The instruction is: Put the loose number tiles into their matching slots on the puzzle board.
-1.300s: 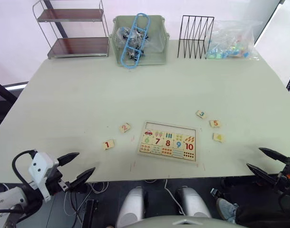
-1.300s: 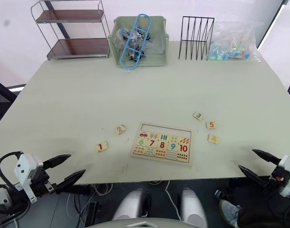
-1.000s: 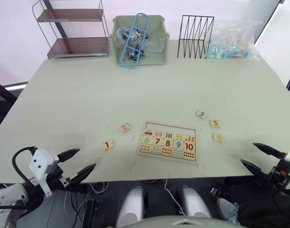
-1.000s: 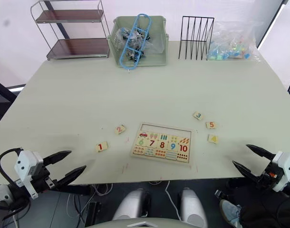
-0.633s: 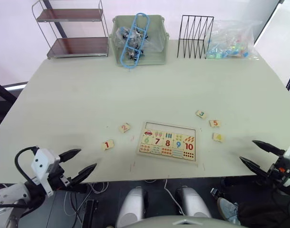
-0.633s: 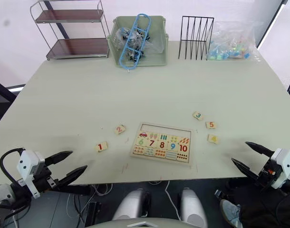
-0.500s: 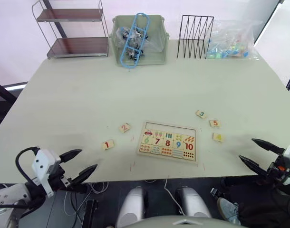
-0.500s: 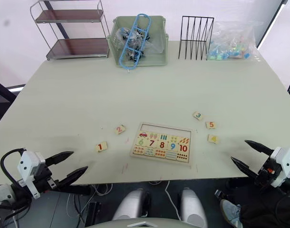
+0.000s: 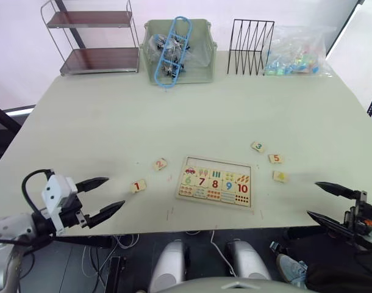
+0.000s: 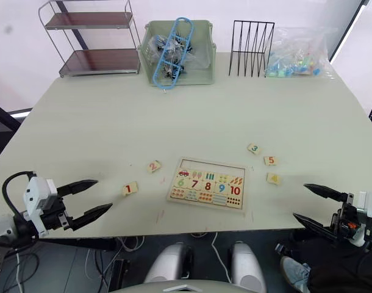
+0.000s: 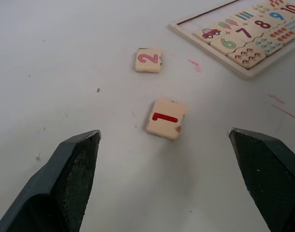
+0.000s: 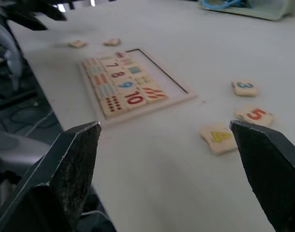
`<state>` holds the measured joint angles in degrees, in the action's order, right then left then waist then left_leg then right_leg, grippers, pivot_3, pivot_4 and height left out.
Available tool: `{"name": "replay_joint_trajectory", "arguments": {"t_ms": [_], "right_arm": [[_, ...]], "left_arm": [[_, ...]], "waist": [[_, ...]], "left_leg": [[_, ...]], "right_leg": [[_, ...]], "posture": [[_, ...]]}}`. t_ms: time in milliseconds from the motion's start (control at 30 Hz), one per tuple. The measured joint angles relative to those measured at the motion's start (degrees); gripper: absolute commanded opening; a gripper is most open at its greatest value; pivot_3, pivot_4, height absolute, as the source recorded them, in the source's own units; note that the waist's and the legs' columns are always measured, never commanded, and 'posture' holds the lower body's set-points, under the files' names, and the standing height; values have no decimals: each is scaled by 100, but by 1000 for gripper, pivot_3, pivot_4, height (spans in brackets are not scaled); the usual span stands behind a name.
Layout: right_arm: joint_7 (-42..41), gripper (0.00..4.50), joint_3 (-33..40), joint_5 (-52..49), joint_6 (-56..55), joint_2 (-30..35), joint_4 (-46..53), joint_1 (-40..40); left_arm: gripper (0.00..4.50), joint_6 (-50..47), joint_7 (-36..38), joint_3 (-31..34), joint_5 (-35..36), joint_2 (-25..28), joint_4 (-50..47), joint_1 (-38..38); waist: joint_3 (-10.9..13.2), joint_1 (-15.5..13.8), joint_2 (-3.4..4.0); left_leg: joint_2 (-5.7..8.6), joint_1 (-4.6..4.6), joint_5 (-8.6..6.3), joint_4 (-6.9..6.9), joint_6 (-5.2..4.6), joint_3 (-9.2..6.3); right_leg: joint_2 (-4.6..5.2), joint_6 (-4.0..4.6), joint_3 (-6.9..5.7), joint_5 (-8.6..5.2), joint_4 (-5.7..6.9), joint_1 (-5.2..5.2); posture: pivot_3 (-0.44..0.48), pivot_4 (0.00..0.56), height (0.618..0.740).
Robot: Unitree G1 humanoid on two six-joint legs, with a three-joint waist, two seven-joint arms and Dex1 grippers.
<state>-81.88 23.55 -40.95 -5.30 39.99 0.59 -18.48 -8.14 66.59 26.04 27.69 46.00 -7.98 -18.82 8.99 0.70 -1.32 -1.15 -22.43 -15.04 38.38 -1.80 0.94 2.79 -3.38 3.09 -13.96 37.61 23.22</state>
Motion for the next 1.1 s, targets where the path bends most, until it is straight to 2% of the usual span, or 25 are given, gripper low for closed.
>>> {"name": "replay_joint_trajectory", "arguments": {"t_ms": [233, 533, 733, 1100], "right_arm": [[-354, 4467, 3, -24, -13, -46, 79, -31], [-546, 4467, -22, 26, -139, -136, 26, 65], [-662, 4467, -24, 28, -187, -185, -97, 93], [-825, 4467, -24, 29, -295, -206, -191, 81]], "left_arm": [[4500, 514, 599, -592, -427, 423, 911, 766], [4500, 910, 944, -1387, -916, 499, 1822, 1865], [4500, 961, 1028, -1758, -983, 453, 1833, 1988], [4500, 1205, 1106, -1881, -1080, 427, 2173, 2243]], "waist": [[1, -5, 1], [2, -7, -1], [2, 2, 0], [2, -9, 2]], "left_leg": [[0, 0, 0, -1, 0, 2], [0, -3, 0, -1, 0, 0], [-1, -3, 0, -2, 0, -8], [-1, -1, 0, -2, 0, -14]], "right_leg": [[0, 0, -2, 0, 0, 0], [0, -7, -5, 5, 1, 1], [0, -11, -4, 7, 1, 1], [0, -9, -5, 6, 3, 1]], "posture": [[0, 150, 740], [0, 150, 740], [0, 150, 740], [0, 150, 740]]}}
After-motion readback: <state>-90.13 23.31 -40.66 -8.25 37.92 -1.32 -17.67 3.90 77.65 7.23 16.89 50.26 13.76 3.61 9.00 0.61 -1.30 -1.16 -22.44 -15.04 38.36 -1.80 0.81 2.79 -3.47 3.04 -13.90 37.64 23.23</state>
